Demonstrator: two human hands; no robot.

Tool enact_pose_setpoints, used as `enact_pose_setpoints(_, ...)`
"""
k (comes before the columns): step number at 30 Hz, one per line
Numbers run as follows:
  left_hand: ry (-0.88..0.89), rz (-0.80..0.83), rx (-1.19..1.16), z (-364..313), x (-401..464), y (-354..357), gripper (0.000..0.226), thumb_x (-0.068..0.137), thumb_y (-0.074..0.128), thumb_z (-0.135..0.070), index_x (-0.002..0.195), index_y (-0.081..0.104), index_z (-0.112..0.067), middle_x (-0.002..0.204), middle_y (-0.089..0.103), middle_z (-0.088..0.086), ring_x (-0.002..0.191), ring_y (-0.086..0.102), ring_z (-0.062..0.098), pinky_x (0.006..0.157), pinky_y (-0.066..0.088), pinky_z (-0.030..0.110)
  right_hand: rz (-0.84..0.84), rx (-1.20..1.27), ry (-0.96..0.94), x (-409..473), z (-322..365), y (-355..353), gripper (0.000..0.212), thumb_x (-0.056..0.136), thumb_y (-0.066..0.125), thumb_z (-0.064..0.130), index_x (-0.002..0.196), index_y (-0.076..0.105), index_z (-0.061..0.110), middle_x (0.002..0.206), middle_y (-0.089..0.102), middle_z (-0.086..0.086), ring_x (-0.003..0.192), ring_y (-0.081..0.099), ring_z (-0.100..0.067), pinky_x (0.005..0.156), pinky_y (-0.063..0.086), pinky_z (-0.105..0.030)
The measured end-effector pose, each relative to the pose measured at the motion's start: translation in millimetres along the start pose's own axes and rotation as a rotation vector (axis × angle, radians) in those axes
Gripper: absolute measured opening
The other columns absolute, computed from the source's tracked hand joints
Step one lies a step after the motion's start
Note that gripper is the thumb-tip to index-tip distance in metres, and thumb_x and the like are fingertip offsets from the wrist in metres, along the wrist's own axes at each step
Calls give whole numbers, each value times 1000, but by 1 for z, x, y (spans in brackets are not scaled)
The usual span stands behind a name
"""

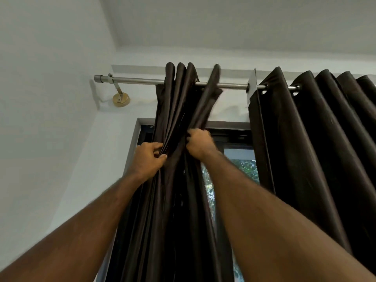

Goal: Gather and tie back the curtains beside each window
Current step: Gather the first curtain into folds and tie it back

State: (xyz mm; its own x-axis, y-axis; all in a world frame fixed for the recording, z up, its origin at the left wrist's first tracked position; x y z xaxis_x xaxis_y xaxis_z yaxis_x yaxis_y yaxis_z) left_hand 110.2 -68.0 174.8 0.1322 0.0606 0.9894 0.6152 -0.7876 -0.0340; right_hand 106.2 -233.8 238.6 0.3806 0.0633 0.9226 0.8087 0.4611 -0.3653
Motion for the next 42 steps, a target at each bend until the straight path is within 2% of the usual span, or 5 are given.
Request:
enact_pose_setpoints(18,-219,-35,-311,42,-160,38,31,76,82,-11,107,75,-14,93,76,-6,87,72,1,84,60,28,-78,517,4,-185,-22,90,60,83,58,4,136,46,29,95,71,-2,80,69,-16,59,52,-11)
enact_pose_setpoints(22,-273,5,-301,44,-248,42,36,79,80,0,106,70,-21,92,73,-10,87,70,-2,80,57,19,-78,531,-90,-288,-27,120,79,87,55,2,150,27,40,100,71,-5,73,69,-17,63,60,-37)
enact_pose_setpoints(28,-459,99,-282,52,-356,44,27,83,70,-4,110,69,-7,91,71,-9,85,70,3,79,60,24,-65,525,2,-394,-43,155,54,94,67,29,144,47,21,125,68,-1,104,68,-16,88,55,-27)
enact_pose_setpoints(36,-600,195,-197,81,-468,27,27,83,81,-15,106,68,-9,78,65,5,66,58,13,64,52,24,82,298,113,-496,-68,203,35,81,59,-8,107,69,13,99,67,-7,80,67,-27,65,47,-26)
enact_pose_setpoints(42,-721,270,-83,117,-537,17,34,77,76,-37,101,72,-14,83,69,0,73,67,18,69,59,37,182,359,285,-535,-62,229,32,92,71,36,115,64,14,105,67,-3,93,63,-18,77,42,-24)
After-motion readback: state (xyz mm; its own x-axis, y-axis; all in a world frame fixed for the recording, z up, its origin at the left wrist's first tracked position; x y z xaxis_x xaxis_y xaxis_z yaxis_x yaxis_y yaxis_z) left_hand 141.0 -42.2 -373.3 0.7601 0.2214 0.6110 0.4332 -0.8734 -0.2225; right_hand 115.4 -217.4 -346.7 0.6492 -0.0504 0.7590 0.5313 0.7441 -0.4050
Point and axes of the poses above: each hand's wrist, its own x-axis towards the middle knuckle, its own y-axis out of the palm, z = x × y, the point moved 6 cm from there along x, towards the middle knuckle
